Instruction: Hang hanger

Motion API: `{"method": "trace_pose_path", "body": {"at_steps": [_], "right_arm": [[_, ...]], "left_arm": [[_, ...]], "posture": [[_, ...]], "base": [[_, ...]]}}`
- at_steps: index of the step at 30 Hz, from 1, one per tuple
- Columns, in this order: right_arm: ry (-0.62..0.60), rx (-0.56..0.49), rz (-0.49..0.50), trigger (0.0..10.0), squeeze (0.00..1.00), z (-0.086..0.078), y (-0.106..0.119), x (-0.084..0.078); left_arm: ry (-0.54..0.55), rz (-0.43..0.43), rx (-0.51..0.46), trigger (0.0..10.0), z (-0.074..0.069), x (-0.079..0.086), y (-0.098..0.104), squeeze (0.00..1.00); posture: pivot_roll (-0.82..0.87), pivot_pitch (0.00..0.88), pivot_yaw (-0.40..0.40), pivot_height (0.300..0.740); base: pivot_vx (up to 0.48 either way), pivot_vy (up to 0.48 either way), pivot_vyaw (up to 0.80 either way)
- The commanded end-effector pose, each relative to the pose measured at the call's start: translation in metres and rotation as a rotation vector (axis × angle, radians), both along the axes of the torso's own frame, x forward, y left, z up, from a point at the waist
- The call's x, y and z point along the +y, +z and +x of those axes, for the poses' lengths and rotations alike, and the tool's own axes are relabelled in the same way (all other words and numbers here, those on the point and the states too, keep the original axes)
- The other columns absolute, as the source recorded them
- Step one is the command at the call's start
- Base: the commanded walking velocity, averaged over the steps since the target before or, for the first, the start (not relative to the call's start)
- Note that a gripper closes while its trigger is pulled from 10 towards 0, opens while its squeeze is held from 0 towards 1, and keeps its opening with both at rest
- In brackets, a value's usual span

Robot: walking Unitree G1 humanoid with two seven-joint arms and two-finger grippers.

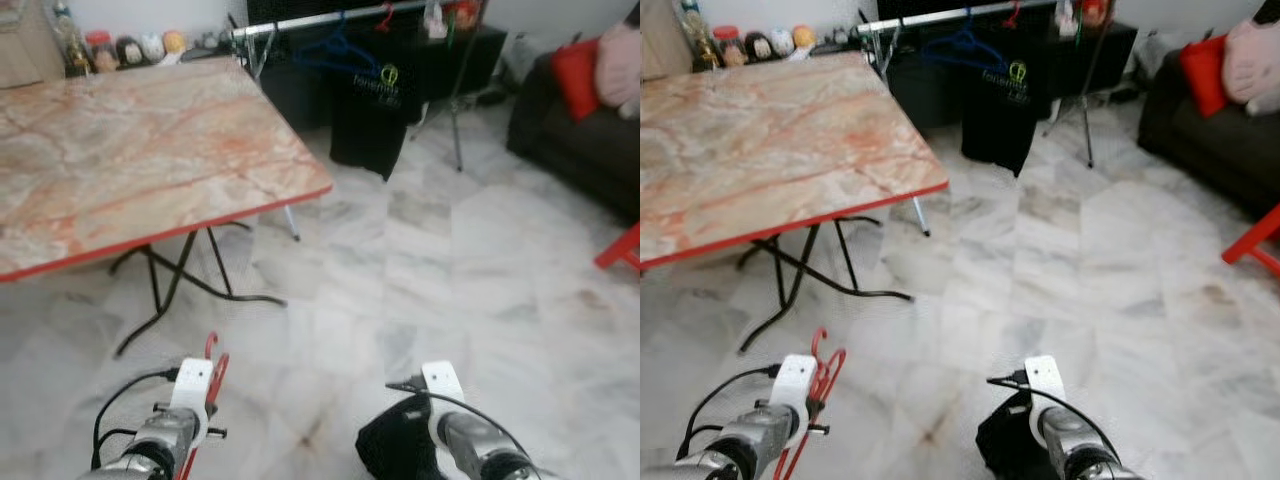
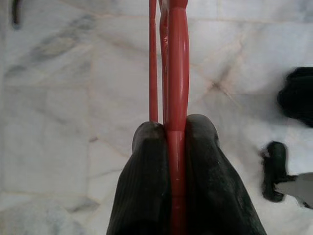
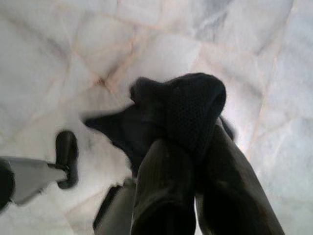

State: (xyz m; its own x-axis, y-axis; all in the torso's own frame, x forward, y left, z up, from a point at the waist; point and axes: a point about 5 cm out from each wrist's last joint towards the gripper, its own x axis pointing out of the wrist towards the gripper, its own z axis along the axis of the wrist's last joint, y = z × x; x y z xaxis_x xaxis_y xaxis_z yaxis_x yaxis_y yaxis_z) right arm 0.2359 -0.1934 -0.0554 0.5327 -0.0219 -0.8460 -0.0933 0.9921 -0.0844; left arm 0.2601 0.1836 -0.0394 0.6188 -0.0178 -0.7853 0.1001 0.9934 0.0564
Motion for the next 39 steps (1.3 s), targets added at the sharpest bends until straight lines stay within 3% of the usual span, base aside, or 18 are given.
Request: {"method": "trace_pose_path", "body": {"at_steps": [1, 31, 39], "right_arm": [[0.009, -0.038, 0.0, 10.0, 0.0, 0.0091, 0.0059, 0.0025], [0.036, -0.058, -0.036, 10.0, 0.0, 0.0113, 0.0074, 0.0016], [0.017, -0.064, -0.031, 10.0, 0.0, 0.0111, 0.0073, 0.0015]], "left_arm": [[-0.01, 0.034, 0.007, 10.0, -0.0017, 0.0069, -0.0004, 0.0], [-0.008, 0.015, -0.003, 10.0, -0.0016, 0.0064, -0.0002, 0.0], [-0.018, 0.011, 0.001, 10.0, -0.0016, 0.0061, -0.0002, 0.0]], "posture": [[-0.07, 0.0, -0.031, 0.74], [-0.06, 0.0, -0.035, 0.74], [-0.06, 0.0, -0.035, 0.74]], "base": [[0.0, 0.0, 0.0], [0.0, 0.0, 0.06], [0.261, 0.0, 0.27]]}}
